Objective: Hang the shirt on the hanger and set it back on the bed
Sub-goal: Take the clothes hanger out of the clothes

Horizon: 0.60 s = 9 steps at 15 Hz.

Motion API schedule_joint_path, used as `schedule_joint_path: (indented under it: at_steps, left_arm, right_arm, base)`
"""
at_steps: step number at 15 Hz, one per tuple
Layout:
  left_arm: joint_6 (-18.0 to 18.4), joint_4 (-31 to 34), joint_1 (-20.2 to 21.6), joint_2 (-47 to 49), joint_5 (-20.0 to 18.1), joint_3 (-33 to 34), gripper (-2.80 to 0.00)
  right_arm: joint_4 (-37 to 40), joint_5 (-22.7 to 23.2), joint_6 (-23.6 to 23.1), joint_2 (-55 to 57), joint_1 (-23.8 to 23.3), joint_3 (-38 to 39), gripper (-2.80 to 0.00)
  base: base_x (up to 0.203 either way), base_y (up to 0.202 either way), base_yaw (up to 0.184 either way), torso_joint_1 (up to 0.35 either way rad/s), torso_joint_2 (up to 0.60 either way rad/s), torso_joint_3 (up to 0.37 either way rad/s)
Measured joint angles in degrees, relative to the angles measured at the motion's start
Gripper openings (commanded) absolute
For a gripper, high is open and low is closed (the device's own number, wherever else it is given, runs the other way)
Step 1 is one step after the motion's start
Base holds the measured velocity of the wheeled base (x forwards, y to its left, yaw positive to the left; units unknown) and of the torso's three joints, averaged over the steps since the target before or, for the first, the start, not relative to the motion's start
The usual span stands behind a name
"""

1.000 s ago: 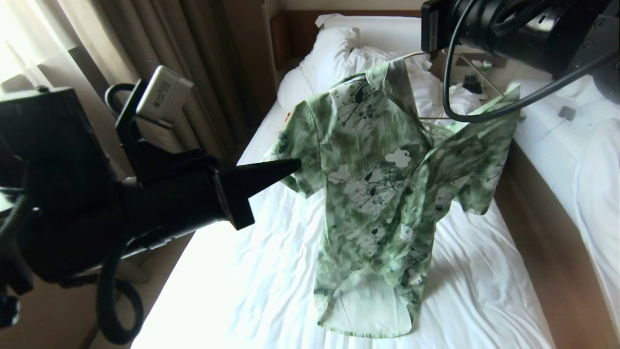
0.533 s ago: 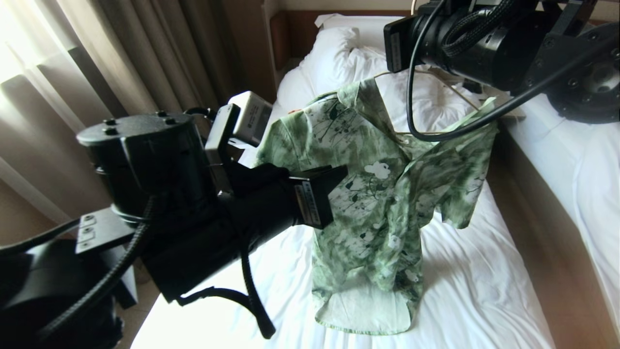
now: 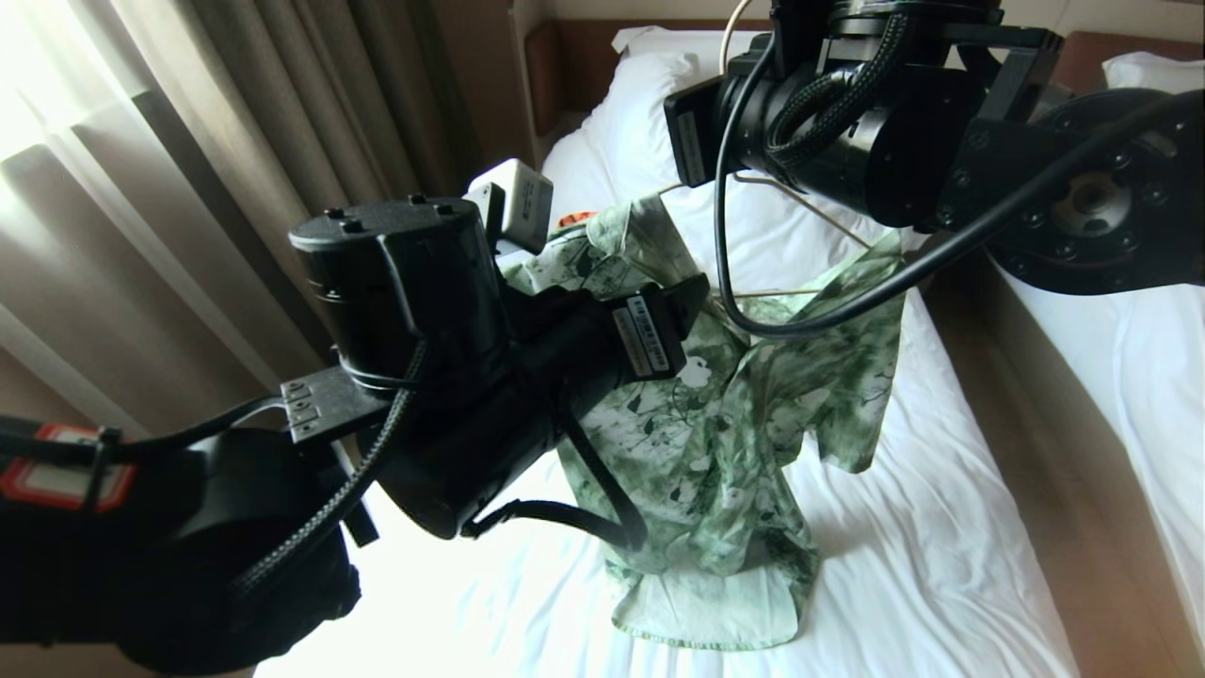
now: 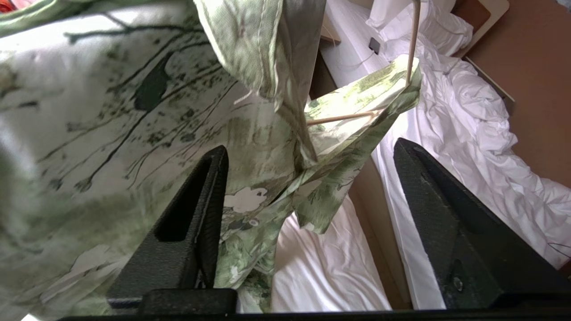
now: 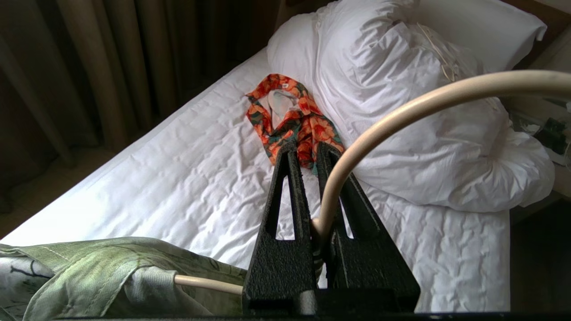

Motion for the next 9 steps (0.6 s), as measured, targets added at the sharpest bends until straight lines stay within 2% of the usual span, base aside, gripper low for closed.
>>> schedule_joint_path:
  at_steps: [6, 7, 8, 9]
  left_arm:
    - [0.3, -0.4, 2.5, 0.2, 0.2, -0.9, 0.0]
    - [0.3, -0.4, 2.7, 0.2, 0.2, -0.9, -0.86]
    - [0.4, -0.4, 2.8, 0.2, 0.2, -0.9, -2.8]
    - [0.3, -0.4, 2.9, 0.1, 0.1, -0.9, -2.8]
  right_arm:
    - [-0.3, -0.1, 1.1, -0.5, 2.4, 2.1, -2.8]
    - [-0.3, -0.1, 1.3, -0.6, 2.7, 2.2, -2.8]
    - [-0.3, -0.1, 1.3, -0.7, 2.9, 2.5, -2.8]
    - [-0.3, -0.1, 1.3, -0.8, 3.1, 2.6, -2.8]
  base:
    - [0.0, 0.0, 0.0, 0.0, 0.0, 0.0]
    - [0.0, 0.0, 0.0, 0.0, 0.0, 0.0]
    - [0.0, 0.0, 0.0, 0.0, 0.0, 0.0]
    - [0.0, 0.0, 0.0, 0.0, 0.0, 0.0]
